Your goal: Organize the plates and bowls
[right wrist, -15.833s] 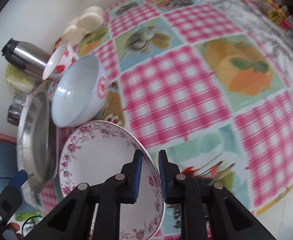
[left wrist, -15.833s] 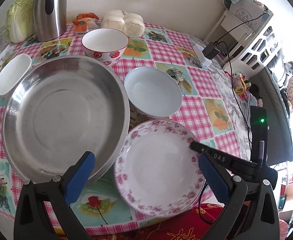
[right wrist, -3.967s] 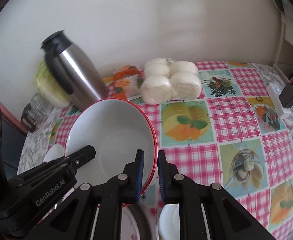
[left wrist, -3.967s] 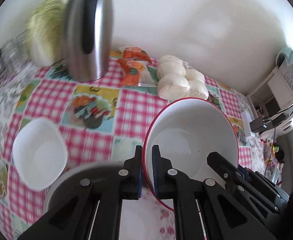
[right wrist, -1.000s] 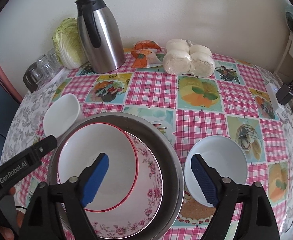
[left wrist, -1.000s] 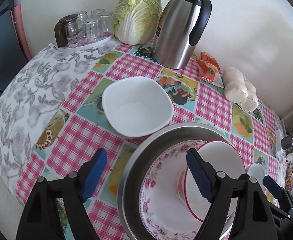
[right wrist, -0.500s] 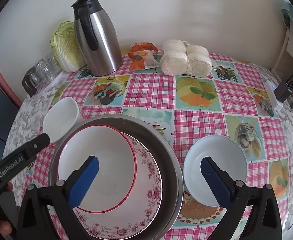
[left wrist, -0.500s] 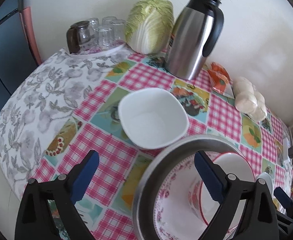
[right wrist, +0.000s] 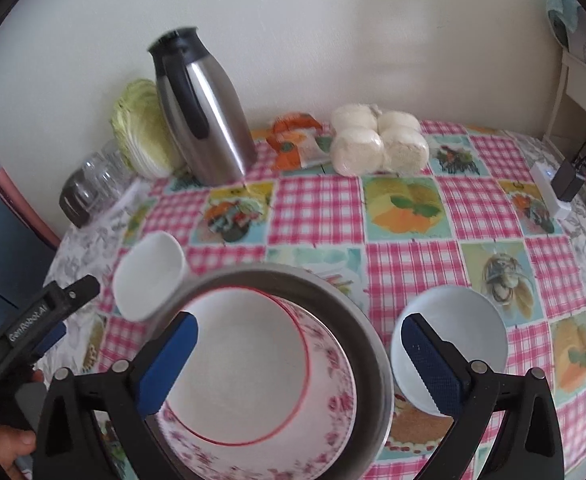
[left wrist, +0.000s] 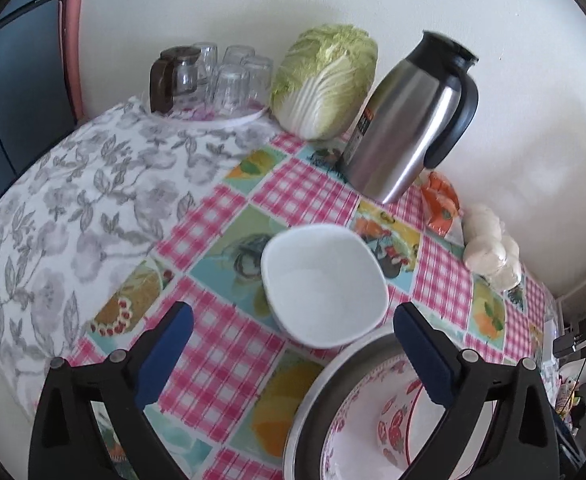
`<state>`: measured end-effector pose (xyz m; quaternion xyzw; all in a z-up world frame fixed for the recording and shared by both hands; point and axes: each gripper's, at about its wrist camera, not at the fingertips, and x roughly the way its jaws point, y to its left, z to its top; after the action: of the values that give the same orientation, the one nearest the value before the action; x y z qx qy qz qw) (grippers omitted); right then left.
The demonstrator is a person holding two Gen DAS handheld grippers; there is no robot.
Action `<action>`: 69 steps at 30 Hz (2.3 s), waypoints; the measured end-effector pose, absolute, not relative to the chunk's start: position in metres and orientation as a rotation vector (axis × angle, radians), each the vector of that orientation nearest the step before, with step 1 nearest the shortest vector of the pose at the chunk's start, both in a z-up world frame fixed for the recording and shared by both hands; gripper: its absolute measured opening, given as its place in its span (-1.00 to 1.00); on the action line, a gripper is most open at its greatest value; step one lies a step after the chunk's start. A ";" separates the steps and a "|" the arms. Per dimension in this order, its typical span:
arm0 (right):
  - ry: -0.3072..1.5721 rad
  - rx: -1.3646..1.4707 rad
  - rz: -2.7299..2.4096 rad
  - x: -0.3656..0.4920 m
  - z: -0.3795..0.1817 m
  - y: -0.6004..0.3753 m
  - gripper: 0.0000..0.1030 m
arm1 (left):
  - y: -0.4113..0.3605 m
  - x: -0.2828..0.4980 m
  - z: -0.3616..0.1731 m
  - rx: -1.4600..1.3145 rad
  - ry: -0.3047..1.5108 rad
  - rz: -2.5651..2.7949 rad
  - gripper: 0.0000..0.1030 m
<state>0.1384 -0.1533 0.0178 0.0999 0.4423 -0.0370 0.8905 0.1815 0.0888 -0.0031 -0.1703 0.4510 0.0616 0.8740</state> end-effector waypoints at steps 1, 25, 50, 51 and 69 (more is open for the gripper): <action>0.909 0.204 -0.080 0.139 0.020 -0.151 1.00 | 0.090 0.182 -0.002 -0.351 0.935 0.138 0.94; 1.020 0.179 0.023 0.214 0.019 -0.063 0.31 | 0.140 0.214 -0.073 -0.691 1.094 0.052 0.36; 1.225 0.052 -0.048 0.280 -0.056 -0.022 -0.79 | 0.135 0.243 -0.102 -0.701 1.159 0.009 -0.44; 1.233 0.050 -0.054 0.281 -0.058 -0.021 -0.79 | 0.133 0.244 -0.101 -0.694 1.159 0.008 -0.45; 1.225 0.067 -0.003 0.278 -0.052 -0.008 -0.78 | 0.141 0.237 -0.087 -0.663 1.135 0.002 -0.67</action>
<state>0.2780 -0.0085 -0.0522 0.0313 0.5748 -0.0015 0.8177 0.2366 0.1407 -0.0872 -0.3081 0.5273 0.0009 0.7918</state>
